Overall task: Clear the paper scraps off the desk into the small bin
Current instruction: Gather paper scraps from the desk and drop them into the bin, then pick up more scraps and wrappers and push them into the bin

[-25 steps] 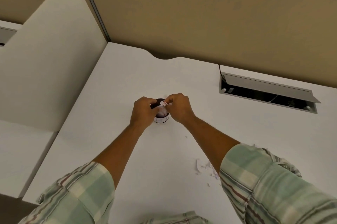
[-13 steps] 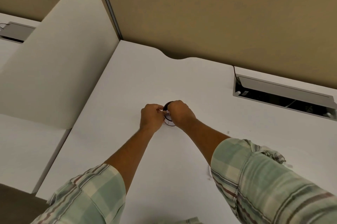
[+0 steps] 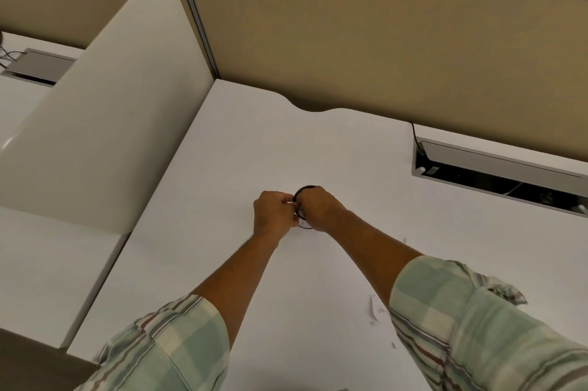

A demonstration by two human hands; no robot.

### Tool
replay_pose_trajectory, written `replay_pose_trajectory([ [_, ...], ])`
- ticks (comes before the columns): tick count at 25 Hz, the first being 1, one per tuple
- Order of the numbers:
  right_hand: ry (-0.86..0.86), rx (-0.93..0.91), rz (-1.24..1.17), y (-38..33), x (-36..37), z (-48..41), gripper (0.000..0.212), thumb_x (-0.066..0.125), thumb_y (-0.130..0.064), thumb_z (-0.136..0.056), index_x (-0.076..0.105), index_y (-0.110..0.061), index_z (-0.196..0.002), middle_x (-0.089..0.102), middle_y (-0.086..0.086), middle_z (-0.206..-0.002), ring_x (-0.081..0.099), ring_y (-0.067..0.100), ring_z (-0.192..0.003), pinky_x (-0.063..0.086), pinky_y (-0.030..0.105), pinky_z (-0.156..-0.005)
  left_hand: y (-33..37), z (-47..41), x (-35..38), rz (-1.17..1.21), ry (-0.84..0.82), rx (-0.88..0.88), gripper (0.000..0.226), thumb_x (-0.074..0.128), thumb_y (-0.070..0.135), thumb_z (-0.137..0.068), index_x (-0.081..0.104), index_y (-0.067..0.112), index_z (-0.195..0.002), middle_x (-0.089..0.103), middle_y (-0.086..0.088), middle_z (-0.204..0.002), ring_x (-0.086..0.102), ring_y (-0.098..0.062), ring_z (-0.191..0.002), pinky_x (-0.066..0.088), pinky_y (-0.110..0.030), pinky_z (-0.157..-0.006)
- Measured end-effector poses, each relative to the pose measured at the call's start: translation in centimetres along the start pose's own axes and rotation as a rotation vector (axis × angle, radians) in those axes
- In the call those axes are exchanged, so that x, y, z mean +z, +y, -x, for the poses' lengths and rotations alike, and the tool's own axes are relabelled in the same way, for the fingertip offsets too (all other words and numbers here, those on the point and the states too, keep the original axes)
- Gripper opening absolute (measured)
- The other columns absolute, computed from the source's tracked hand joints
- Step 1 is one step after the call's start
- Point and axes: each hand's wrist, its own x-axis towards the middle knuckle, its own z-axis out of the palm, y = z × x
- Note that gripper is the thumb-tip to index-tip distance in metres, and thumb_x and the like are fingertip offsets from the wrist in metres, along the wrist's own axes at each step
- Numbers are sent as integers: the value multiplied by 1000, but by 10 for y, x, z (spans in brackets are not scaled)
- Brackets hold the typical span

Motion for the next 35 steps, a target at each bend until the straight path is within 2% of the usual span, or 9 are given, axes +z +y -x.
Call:
replay_pose_trajectory([
  [2,87,-23,-60,9,-2,10,10,58,-11,-90,65,-9,-82,66,8,-83,61,23,-76,44,27,-62,1,1,1,16,9,-6,18,68,-6,-85,80,2,-95,78,-17,-87,78,-32,-70,67,-36,-64],
  [6,176,-31,-129,18,-14,35,10,61,-13,-91,70,-10,-95,68,6,-89,61,23,-78,49,30,-71,0,3,2,11,19,-5,9,73,1,-85,79,7,-88,77,-18,-85,77,-35,-71,67,-42,-65],
  [8,263,-13,-189,27,-14,45,18,61,-5,-91,72,-11,-103,71,9,-100,67,27,-89,54,32,-79,-2,2,4,-21,29,4,7,73,8,-86,79,8,-87,77,-15,-81,76,-34,-70,66,-47,-66],
  [13,437,66,-375,64,-2,79,25,59,-5,-95,72,-11,-115,72,7,-115,67,21,-101,47,22,-84,-14,14,9,-110,145,-1,28,61,20,-92,72,13,-116,74,-6,-115,70,-28,-104,57,-35,-87],
  [17,458,179,-506,103,23,115,22,59,-10,-96,72,-14,-113,71,4,-117,66,17,-104,49,24,-89,-31,42,21,-109,191,-84,30,56,17,-92,66,14,-120,69,-9,-122,64,-28,-104,54,-36,-84],
  [21,460,254,-546,145,54,159,21,60,-10,-95,72,-15,-111,70,3,-115,64,14,-99,49,24,-90,-47,72,48,-185,108,-89,30,64,20,-90,64,15,-120,69,-10,-122,63,-27,-99,54,-35,-83],
  [28,497,431,-584,231,95,231,18,62,-9,-94,72,-15,-108,70,4,-113,63,15,-96,43,20,-85,-57,122,110,-347,-222,1,48,80,26,-85,61,15,-127,65,-11,-128,59,-21,-100,48,-28,-84],
  [33,530,602,-598,298,110,274,26,60,-13,-95,66,-20,-119,63,4,-124,62,22,-112,49,30,-94,-64,148,152,-577,-294,81,64,88,33,-75,59,14,-129,62,-10,-132,61,-22,-113,49,-28,-93],
  [35,528,663,-578,324,112,286,32,59,-15,-95,61,-20,-126,57,8,-129,61,26,-116,51,37,-95,-68,155,165,-622,-283,80,69,90,34,-72,58,12,-129,60,-10,-133,61,-20,-109,50,-24,-87],
])
